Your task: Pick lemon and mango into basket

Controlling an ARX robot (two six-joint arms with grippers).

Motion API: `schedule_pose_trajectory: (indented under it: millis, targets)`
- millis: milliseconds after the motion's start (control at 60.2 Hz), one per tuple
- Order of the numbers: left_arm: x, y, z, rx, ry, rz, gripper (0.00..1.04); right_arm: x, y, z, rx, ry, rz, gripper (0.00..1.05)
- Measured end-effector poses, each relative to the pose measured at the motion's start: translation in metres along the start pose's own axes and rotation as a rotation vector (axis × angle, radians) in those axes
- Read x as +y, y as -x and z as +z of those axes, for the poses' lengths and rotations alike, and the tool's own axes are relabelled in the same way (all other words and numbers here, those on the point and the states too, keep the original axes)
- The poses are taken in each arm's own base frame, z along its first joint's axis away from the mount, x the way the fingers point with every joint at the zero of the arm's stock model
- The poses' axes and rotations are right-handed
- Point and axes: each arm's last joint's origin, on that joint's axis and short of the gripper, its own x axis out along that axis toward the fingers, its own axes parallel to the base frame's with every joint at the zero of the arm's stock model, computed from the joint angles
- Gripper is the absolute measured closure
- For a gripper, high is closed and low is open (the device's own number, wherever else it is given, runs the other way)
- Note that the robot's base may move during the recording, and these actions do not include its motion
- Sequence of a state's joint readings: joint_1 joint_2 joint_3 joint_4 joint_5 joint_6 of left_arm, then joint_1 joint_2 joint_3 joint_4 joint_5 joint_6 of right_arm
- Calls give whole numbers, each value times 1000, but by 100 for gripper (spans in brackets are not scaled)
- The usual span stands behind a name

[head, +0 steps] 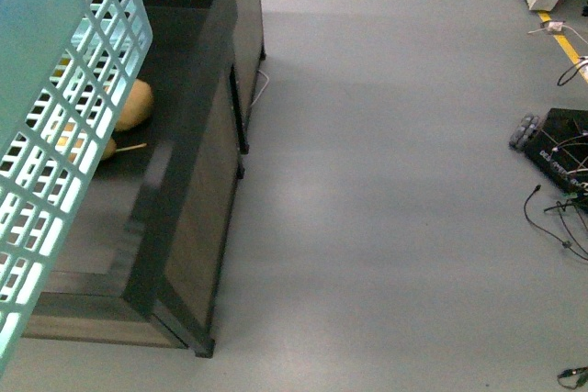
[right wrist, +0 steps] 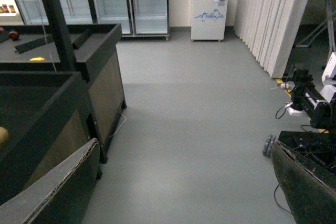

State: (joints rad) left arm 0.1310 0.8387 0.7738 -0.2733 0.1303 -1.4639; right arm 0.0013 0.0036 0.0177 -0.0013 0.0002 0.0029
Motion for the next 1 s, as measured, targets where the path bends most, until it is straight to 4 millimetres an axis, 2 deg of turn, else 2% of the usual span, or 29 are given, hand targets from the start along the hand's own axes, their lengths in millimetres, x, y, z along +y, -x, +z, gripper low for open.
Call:
schedule_pose_trajectory:
  millis: [997]
  targets:
    - [0,0,0,0,0,0,100,0,0,0,0,0,0,9]
